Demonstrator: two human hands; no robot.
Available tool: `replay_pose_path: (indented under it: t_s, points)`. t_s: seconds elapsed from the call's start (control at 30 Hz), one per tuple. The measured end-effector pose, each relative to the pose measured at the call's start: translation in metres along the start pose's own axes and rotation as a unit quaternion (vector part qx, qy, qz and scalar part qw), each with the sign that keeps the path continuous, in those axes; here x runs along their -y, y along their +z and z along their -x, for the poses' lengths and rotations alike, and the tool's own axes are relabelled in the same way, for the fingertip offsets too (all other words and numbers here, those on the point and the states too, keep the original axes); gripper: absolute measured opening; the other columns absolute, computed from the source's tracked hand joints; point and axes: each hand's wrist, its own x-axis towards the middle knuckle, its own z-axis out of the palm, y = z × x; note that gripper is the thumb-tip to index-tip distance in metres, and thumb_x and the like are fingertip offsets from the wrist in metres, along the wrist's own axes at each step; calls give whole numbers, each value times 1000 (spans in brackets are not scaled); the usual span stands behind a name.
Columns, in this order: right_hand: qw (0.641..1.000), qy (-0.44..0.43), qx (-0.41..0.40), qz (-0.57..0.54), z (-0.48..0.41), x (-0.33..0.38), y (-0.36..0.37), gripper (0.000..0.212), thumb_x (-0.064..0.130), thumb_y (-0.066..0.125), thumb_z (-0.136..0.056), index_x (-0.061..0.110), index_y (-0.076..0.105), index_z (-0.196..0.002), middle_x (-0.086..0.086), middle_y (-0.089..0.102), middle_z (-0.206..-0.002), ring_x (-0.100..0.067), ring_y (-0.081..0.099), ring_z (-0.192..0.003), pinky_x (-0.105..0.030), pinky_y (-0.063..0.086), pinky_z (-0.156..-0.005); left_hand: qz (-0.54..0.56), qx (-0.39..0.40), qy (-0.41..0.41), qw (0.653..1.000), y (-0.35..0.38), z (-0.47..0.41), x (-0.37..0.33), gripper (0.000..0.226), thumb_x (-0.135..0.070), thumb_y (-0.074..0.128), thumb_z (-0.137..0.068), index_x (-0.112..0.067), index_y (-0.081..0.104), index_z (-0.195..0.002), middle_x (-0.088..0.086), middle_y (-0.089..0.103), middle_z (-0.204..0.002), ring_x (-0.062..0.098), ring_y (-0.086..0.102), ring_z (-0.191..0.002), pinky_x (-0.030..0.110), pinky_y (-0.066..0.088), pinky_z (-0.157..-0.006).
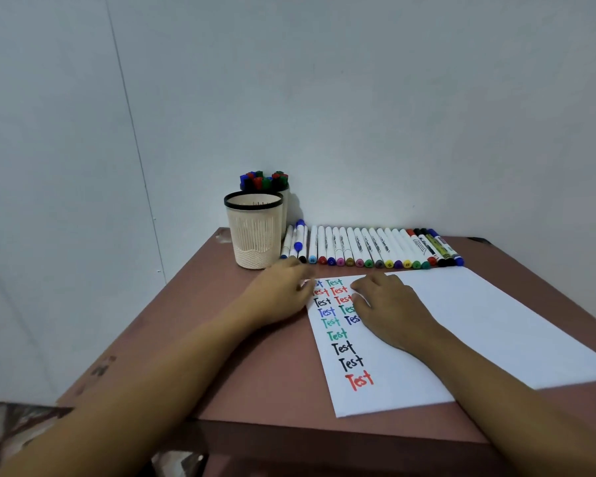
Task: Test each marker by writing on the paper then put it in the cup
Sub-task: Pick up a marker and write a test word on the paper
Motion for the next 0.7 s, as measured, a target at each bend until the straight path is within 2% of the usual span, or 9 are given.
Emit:
replay_pose_path:
  t_s: [0.07, 0.17, 0.3, 0.37, 0.47, 0.57, 0.7]
  points:
    - [1000, 0, 13, 20, -1, 0, 0, 38, 35, 33, -100, 22, 47, -134, 1, 45, -138, -20, 42, -121, -34, 37, -97, 5, 43, -22, 999, 5, 5, 3, 38, -30, 40, -97, -14, 54, -129, 4, 50, -132, 16, 46, -119, 30, 37, -102]
    - [998, -14, 29, 49, -4, 0, -3, 33, 35, 34, -99, 21, 48, -126, 1, 47, -130, -19, 43, -116, -35, 40, -91, 15, 50, -26, 998, 5, 6, 3, 40, -30, 37, -99, -14, 50, -133, 0, 44, -142, 12, 40, -128, 24, 29, -105]
    - [998, -12, 46, 30, -25, 5, -19, 23, 34, 38, -96, 20, 57, -98, 1, 58, -102, -15, 52, -89, -32, 44, -73, 14, 60, -29, 998, 5, 6, 5, 42, -31, 35, -100, -16, 45, -137, -2, 39, -147, 11, 35, -133, 22, 26, -105]
    - [1000, 4, 30, -9, -49, 12, -27, 25, 29, 41, -97, 16, 61, -95, -2, 64, -95, -14, 56, -77, -30, 45, -68, 13, 57, -27, 998, 5, 5, 5, 41, -31, 34, -100, -17, 45, -137, -3, 39, -146, 11, 36, -133, 22, 27, -105]
    - [999, 9, -8, -49, -88, 29, -27, 24, 24, 46, -95, 13, 63, -108, -8, 66, -108, -22, 60, -90, -33, 48, -77, 10, 56, -25, 998, 4, 5, 4, 40, -30, 34, -100, -17, 48, -135, -2, 43, -144, 13, 39, -130, 23, 30, -102]
    - [997, -17, 12, -72, -119, 45, -16, 29, 23, 50, -95, 15, 61, -121, -10, 61, -123, -25, 58, -105, -33, 47, -85, 8, 48, -18, 999, 4, 6, 5, 39, -30, 34, -100, -16, 52, -131, -2, 47, -140, 16, 44, -125, 24, 34, -97]
    - [999, -35, 40, -13, -147, 55, 3, 41, 25, 49, -96, 24, 50, -137, -11, 52, -138, -29, 48, -123, -41, 43, -98, 13, 37, -11, 999, 8, 5, 7, 37, -29, 35, -99, -15, 55, -127, -2, 52, -135, 16, 47, -121, 26, 36, -95]
